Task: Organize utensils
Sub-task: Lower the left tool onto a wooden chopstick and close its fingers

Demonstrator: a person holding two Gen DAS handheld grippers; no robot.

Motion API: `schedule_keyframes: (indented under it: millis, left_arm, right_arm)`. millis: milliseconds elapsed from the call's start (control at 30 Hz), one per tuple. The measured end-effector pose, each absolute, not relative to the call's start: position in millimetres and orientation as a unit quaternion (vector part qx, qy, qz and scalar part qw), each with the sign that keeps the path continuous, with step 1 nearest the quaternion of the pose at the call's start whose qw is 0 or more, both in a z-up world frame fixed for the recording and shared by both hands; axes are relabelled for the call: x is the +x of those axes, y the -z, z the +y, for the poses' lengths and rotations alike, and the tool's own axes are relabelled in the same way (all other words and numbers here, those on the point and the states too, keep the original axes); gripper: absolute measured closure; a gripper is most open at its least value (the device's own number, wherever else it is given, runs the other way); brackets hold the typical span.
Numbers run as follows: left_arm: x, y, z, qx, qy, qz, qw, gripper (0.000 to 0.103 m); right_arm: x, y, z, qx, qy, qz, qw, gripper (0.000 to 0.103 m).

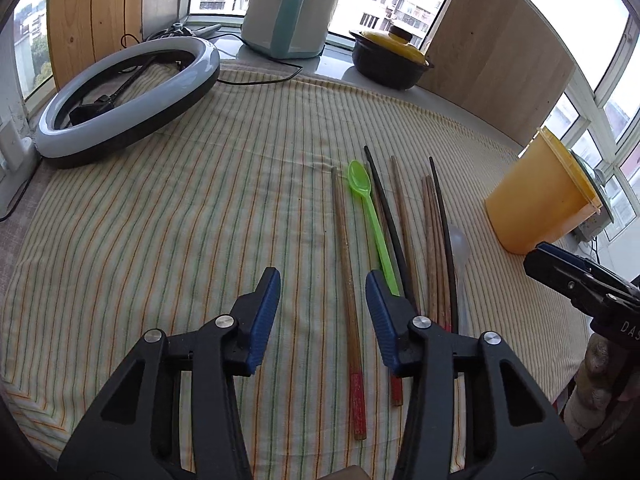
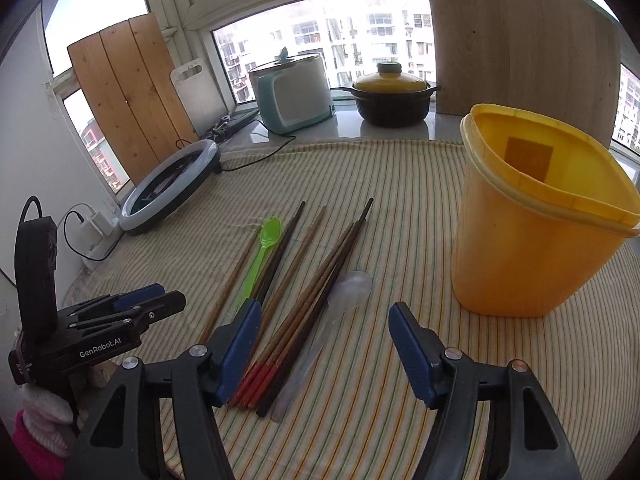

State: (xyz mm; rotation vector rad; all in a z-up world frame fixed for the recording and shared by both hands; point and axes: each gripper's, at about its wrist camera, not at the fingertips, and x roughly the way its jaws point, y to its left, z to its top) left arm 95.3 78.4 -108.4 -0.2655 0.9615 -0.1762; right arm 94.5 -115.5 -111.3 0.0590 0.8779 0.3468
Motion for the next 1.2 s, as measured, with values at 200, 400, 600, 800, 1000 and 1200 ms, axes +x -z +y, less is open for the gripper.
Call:
schedule_keyframes:
  millis: [200, 400, 600, 800, 1000, 1200]
  left_arm:
    - [111.3, 115.6, 72.8, -0.119, 0.099, 0.478, 0.865, 0.069]
    - [122.4, 125.0, 65.2, -0.11, 0.105, 0.492, 0.857, 0.075]
    - [132.6, 129.1, 64.9, -0.111, 0.104, 0.499, 0.853, 0.083]
    - [142.8, 129.4, 57.7, -0.095, 0.105, 0.506, 0.85, 0.085]
    - [153.3, 133.9, 52.6, -0.084, 0.101, 0.516, 0.847, 0.089]
    - [162.3, 133.1, 47.9, -0.06, 0.093, 0.521, 0.846, 0.089]
  right_arm:
    - [128.3, 128.0, -93.9, 0.0, -0.177, 0.479, 0.86, 0.059]
    - [162.5, 140.2, -89.7, 0.047, -0.19, 0.527, 0.827, 0.073]
    - [183.2, 146.6, -80.4, 0.078, -0.201, 0.551, 0.806, 0.082]
    - [203.8, 157.8, -75.8, 0.094, -0.186, 0.573, 0.793, 0.087]
    - [216.0, 164.4, -70.7, 0.092, -0.171, 0.582, 0.79, 0.089]
    - [220.4, 169.0, -67.0, 0.082, -0.162, 0.588, 0.788, 0.089]
